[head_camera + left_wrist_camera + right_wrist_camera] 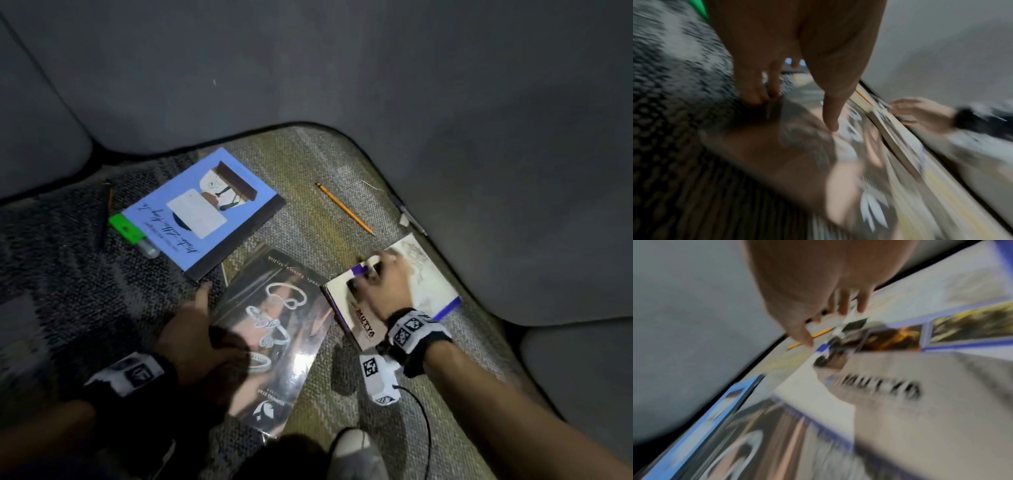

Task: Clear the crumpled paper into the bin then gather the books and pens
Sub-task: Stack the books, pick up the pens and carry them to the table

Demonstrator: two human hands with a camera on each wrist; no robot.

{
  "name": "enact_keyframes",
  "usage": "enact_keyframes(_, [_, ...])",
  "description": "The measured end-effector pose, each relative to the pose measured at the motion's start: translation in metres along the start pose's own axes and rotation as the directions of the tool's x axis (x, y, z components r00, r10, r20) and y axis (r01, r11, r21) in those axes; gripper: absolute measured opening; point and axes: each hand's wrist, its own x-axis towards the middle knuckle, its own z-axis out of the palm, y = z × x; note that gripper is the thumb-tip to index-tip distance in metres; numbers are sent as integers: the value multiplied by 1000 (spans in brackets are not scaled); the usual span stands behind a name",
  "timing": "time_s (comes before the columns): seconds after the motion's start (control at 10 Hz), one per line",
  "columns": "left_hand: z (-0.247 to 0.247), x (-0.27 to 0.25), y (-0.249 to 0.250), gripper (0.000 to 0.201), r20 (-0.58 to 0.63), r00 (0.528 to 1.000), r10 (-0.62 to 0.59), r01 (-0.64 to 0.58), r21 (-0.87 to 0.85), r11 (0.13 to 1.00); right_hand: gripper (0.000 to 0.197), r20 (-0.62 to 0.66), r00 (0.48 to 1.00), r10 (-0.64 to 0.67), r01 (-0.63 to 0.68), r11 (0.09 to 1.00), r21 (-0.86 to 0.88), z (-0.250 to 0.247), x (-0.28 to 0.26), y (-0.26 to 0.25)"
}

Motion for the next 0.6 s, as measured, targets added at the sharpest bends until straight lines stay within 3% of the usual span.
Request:
enact_keyframes(0.1, [29,-26,7,144,-95,987,132,-101,276,956,108,-63,791,609,-606,793,55,-13,22,60])
enact_keyframes(0.2, [48,-26,13,145,-223,969,107,-11,395,919,104,249,714,654,-700,664,263,-13,15,76])
enact_keyframes(0.3, [34,-12,21,120,-185,977,-110,148,209,967,69,346,715,607,-698,597,395,-12,12,82])
enact_keyframes(0.4, [19,7,14,78,54,988,-143,141,51,989,61,391,728,563,-683,542,490,-4,19,103])
enact_keyframes(0.5, [-7,23,4,43,177,984,-32,45,-71,996,37,259,727,636,-629,465,623,-7,-11,84])
enact_keyframes(0.6, [-15,37,-11,33,307,951,43,5,-156,988,35,406,809,425,-526,216,822,-17,-43,58])
